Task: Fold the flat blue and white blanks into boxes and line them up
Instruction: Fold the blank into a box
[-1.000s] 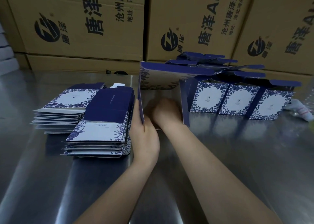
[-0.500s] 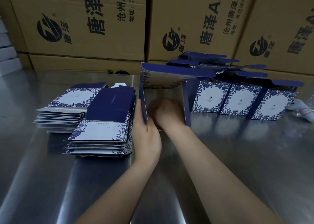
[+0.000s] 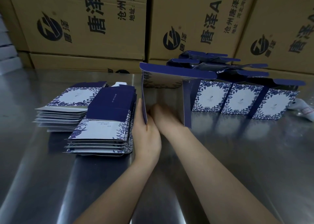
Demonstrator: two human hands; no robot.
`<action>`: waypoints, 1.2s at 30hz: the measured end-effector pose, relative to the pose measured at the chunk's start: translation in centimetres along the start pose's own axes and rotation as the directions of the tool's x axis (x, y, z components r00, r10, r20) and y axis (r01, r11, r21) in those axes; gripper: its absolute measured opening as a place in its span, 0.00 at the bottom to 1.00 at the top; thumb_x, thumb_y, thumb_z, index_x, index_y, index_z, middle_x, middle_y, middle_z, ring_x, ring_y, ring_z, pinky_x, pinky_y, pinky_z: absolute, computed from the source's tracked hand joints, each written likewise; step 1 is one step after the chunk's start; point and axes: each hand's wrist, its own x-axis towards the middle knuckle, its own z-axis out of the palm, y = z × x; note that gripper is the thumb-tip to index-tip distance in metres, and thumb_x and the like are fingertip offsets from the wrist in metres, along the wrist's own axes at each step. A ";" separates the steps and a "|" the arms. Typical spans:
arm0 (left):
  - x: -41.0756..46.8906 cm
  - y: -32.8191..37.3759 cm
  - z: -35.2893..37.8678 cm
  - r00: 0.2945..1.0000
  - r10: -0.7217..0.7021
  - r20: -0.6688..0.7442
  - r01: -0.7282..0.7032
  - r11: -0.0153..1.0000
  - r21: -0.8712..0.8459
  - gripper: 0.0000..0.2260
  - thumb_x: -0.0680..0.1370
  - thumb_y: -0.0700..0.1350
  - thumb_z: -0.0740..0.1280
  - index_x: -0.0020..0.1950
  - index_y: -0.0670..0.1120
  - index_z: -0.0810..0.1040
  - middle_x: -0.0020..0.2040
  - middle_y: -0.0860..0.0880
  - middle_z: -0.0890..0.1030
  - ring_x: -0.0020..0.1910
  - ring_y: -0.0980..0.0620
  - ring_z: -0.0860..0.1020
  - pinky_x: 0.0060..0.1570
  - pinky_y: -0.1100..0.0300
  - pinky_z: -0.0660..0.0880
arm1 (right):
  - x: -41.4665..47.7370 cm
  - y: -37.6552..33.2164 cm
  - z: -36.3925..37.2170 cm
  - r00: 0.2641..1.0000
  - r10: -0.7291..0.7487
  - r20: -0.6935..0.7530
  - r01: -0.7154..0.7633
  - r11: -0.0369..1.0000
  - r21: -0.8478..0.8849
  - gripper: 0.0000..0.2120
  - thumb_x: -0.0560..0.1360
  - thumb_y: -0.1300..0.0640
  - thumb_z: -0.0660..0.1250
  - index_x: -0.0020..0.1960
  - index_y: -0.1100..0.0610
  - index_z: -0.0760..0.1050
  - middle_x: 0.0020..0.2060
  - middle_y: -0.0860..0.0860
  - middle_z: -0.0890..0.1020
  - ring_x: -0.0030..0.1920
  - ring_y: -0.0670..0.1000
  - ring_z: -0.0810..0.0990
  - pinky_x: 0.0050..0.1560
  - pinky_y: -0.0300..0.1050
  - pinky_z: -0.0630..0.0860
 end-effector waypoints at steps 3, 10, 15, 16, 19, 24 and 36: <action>0.1 -0.1 -0.1 1.000 -0.015 0.000 0.015 1.000 0.027 0.21 0.83 0.39 0.54 0.76 0.48 0.68 0.72 0.49 0.73 0.72 0.51 0.69 0.72 0.52 0.64 | 0.1 -0.2 -0.5 0.995 -0.007 0.098 0.008 1.000 -0.005 0.13 0.83 0.56 0.54 0.41 0.54 0.70 0.33 0.47 0.68 0.33 0.45 0.67 0.30 0.36 0.62; 0.1 -0.2 -0.1 1.000 -0.003 0.007 0.003 1.000 0.025 0.21 0.83 0.39 0.54 0.76 0.48 0.68 0.72 0.48 0.74 0.72 0.50 0.69 0.73 0.48 0.65 | -0.3 0.1 -0.4 0.998 -0.059 -0.003 0.059 0.998 0.032 0.12 0.82 0.56 0.55 0.40 0.53 0.69 0.35 0.48 0.71 0.35 0.46 0.70 0.32 0.37 0.63; 0.1 -0.2 -0.1 1.000 0.001 0.002 -0.001 0.999 0.039 0.21 0.83 0.38 0.54 0.76 0.49 0.68 0.72 0.49 0.73 0.72 0.51 0.69 0.72 0.51 0.64 | -0.1 -0.2 -0.7 0.984 -0.065 0.164 0.062 0.998 0.022 0.13 0.83 0.56 0.54 0.57 0.59 0.75 0.55 0.57 0.79 0.53 0.57 0.77 0.46 0.41 0.66; 0.1 -0.2 -0.1 1.000 0.000 0.005 0.000 0.999 0.040 0.21 0.83 0.39 0.54 0.76 0.49 0.68 0.72 0.50 0.73 0.72 0.52 0.69 0.72 0.52 0.64 | 0.0 -0.1 -0.6 0.984 -0.075 0.164 0.074 0.997 0.011 0.12 0.83 0.57 0.54 0.54 0.58 0.75 0.53 0.57 0.79 0.51 0.56 0.77 0.46 0.41 0.66; 0.1 -0.2 -0.2 1.000 0.017 0.020 -0.018 0.999 0.040 0.22 0.83 0.39 0.54 0.76 0.50 0.68 0.73 0.50 0.73 0.73 0.52 0.69 0.73 0.51 0.64 | 0.1 0.1 -0.5 0.997 -0.066 0.042 0.066 0.998 0.015 0.12 0.82 0.55 0.56 0.41 0.52 0.72 0.41 0.50 0.77 0.43 0.52 0.75 0.42 0.41 0.67; 0.1 -0.2 -0.2 1.000 0.019 0.018 -0.020 0.998 0.060 0.22 0.83 0.38 0.54 0.76 0.50 0.67 0.72 0.49 0.73 0.72 0.51 0.69 0.73 0.50 0.65 | 0.1 0.4 -0.7 0.996 -0.052 -0.066 0.049 0.998 -0.047 0.13 0.81 0.51 0.58 0.56 0.58 0.75 0.53 0.56 0.78 0.53 0.56 0.78 0.47 0.44 0.70; 0.2 0.2 -0.5 0.999 0.041 0.029 -0.045 0.990 0.133 0.22 0.83 0.41 0.54 0.78 0.53 0.64 0.74 0.52 0.71 0.74 0.51 0.68 0.73 0.49 0.64 | 0.1 -0.2 -1.0 0.972 -0.029 -0.234 0.034 0.999 0.018 0.11 0.80 0.56 0.58 0.53 0.58 0.78 0.50 0.56 0.82 0.50 0.56 0.80 0.48 0.47 0.75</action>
